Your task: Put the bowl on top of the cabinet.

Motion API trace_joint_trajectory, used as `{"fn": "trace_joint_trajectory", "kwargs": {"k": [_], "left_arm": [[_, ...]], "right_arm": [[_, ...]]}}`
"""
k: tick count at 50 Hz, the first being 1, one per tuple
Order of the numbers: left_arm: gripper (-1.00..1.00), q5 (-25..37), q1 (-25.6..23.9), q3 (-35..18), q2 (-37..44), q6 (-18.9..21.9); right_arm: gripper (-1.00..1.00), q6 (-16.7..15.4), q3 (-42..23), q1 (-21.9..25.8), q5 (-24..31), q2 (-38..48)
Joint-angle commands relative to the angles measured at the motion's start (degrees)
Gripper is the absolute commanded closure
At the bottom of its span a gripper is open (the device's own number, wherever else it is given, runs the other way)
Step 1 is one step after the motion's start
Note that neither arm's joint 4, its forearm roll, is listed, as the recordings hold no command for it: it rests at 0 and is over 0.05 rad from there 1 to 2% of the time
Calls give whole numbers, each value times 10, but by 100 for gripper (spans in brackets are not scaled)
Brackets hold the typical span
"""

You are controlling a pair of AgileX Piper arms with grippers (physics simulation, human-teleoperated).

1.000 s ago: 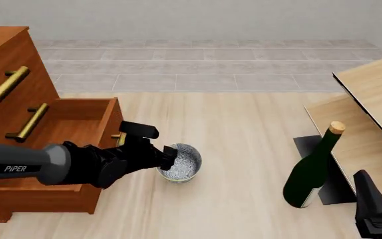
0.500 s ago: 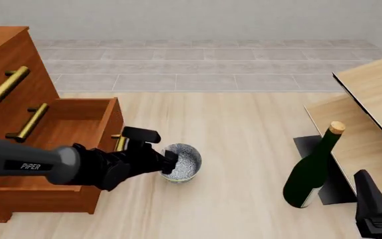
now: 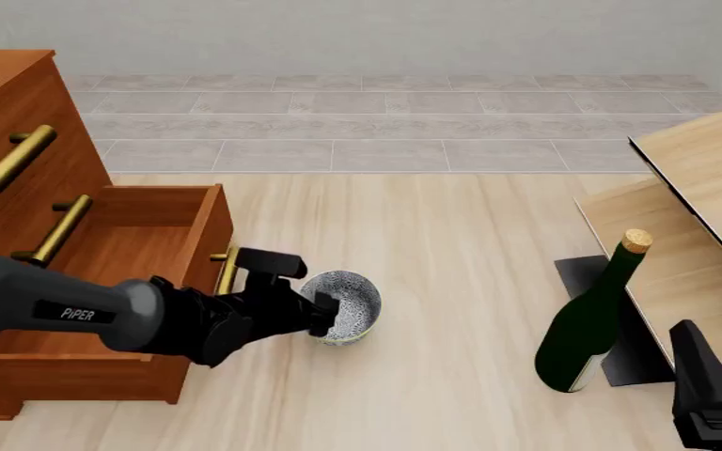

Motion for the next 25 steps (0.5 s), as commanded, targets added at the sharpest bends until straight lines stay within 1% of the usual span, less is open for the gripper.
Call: {"fn": "trace_joint_trajectory", "kwargs": {"k": [1,3,7,8,11,16,17,22,25], "left_arm": [[-100,-5,0,1,8,-2],[-100,-11,-5,3,8,-9],[-100,-17,-2,6,10,-9],[-100,-15,7,5,10,4],[-100,-18,-1,8,7,-3],[-100,-16,2,6,8,4],[100,-16,0,7,5,4],[100,-14,-2,7,-3,14],[100,-15,-9,10,-13,7]], "right_arm": [[-100,1,0,0,0,0],[-100,1,1,0,-1,0],[-100,1,1,0,-1,0],[-100,1,1,0,-1,0],[-100,1,1,0,-1,0],[-100,1,2,0,-2,0],[-100,1,1,0,-1,0],[-100,0,1,0,0,0],[-100,-1,1,0,0,0]]}}
